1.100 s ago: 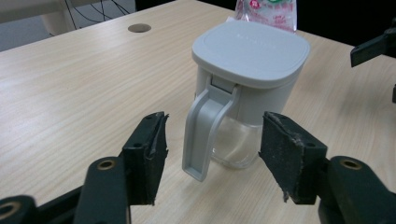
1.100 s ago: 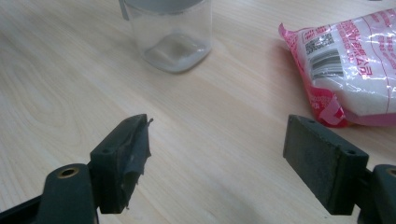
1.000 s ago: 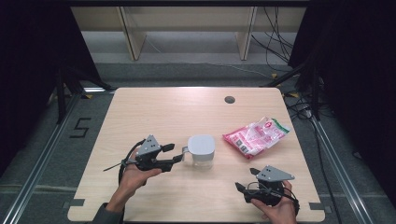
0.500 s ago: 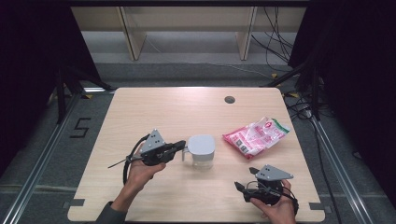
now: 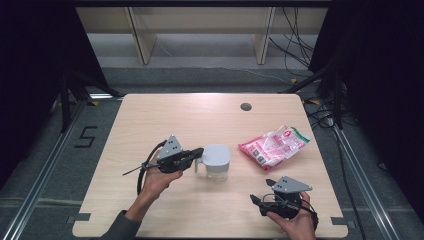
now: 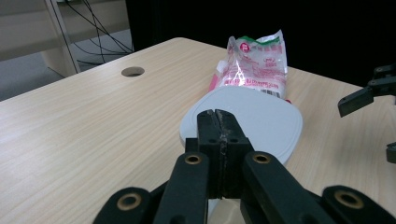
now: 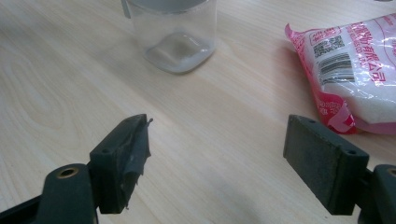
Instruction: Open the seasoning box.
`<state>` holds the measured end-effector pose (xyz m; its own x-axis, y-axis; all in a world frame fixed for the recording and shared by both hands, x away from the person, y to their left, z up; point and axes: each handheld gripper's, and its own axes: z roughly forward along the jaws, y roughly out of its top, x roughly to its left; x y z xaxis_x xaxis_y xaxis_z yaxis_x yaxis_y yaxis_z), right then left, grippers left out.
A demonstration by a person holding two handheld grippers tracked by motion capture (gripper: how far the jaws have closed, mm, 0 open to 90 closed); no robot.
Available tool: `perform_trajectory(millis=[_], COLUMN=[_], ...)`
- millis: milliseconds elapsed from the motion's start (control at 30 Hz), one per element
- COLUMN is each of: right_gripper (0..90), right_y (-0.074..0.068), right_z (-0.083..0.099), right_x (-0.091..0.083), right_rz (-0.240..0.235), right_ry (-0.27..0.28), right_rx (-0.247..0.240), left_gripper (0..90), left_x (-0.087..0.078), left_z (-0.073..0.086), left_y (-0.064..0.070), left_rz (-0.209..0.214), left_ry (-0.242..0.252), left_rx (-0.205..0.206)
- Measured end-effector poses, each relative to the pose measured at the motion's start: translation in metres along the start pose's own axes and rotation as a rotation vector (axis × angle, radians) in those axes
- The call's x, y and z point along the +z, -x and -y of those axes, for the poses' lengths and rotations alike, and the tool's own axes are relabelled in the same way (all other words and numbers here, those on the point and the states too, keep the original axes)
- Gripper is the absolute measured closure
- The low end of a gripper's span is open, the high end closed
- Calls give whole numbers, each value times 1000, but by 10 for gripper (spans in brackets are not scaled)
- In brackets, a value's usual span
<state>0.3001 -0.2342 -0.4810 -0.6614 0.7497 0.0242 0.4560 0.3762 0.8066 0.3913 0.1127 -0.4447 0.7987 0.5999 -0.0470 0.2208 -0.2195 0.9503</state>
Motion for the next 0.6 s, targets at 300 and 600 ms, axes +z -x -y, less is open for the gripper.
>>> perform_trajectory(millis=[300, 600], right_gripper=[251, 314], right_y=[-1, 6], right_z=[-2, -17], right_x=[3, 17], right_rz=[-3, -6], right_ry=[10, 92], right_rx=[-10, -28], left_gripper=[888, 885], left_x=[2, 2], left_z=[1, 2], left_y=[2, 1], left_rz=[-12, -6], left_ry=[-22, -12], left_rx=[18, 7])
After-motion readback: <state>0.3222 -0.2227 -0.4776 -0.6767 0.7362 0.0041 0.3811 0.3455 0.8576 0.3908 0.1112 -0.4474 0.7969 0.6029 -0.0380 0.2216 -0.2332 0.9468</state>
